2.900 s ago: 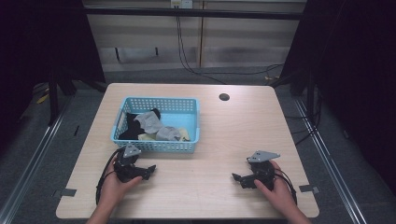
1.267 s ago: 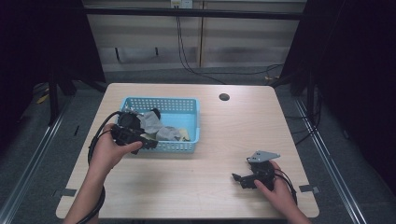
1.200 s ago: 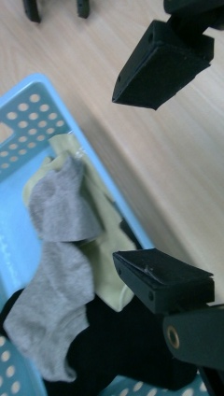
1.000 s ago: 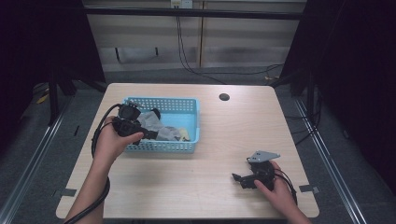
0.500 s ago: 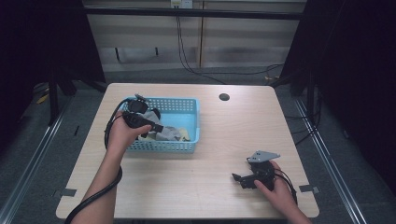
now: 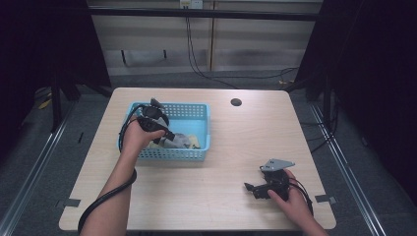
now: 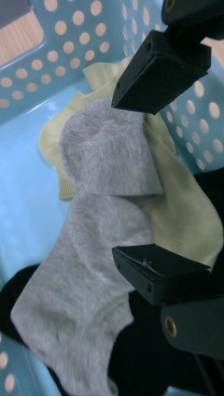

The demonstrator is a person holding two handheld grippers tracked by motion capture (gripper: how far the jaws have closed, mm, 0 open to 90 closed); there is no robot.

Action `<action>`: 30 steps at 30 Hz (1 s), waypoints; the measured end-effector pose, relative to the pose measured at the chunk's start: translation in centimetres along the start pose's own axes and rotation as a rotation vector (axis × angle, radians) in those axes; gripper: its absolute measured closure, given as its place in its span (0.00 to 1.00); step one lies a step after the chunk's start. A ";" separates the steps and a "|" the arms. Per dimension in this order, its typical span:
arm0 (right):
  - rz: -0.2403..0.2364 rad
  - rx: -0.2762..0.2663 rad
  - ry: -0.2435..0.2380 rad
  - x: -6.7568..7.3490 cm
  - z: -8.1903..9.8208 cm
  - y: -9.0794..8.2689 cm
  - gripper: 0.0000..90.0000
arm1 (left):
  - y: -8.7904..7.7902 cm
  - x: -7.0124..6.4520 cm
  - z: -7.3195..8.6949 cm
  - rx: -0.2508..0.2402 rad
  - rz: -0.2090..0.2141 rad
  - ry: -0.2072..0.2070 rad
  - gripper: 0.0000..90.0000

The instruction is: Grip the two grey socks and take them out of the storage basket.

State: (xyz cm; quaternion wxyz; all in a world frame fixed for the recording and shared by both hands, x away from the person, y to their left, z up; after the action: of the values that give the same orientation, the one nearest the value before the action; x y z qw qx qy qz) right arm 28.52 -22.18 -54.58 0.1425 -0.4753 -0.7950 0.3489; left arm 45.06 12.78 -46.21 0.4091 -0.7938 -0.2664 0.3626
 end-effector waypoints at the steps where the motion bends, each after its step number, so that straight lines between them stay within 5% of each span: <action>1: 0.000 0.000 0.000 0.0 0.0 0.0 0.12 | 0.0 0.0 0.0 0.000 0.000 0.000 0.27; 13: -0.002 0.004 0.004 0.1 0.0 0.0 0.12 | 2.4 -1.1 -0.2 0.098 0.030 0.003 0.40; 22: -0.004 0.006 0.005 0.1 0.0 -0.1 0.12 | 4.3 -0.9 0.2 0.195 -0.020 -0.013 0.50; 25: -0.003 0.005 0.005 0.1 0.0 0.0 0.12 | 4.5 -1.2 0.2 0.210 0.018 -0.050 0.80; 30: -0.004 0.007 0.006 0.1 0.0 -0.1 0.12 | 4.0 -1.6 -0.1 0.231 0.017 -0.043 0.91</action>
State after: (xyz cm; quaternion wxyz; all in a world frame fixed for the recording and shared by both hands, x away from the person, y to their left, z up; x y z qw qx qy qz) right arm 28.38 -22.11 -54.58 0.1472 -0.4742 -0.7944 0.3499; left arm 44.73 9.44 -48.97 0.4891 -0.7355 -0.2250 0.4114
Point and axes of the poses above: each handheld gripper's, and its own axes: y roughly forward along the jaws, z roughly out of its underside, x roughly to its left, the point moved 5 cm from there along y, roughly forward along the jaws, and after that the axes turned 11 degrees about z, right-handed, at the moved point
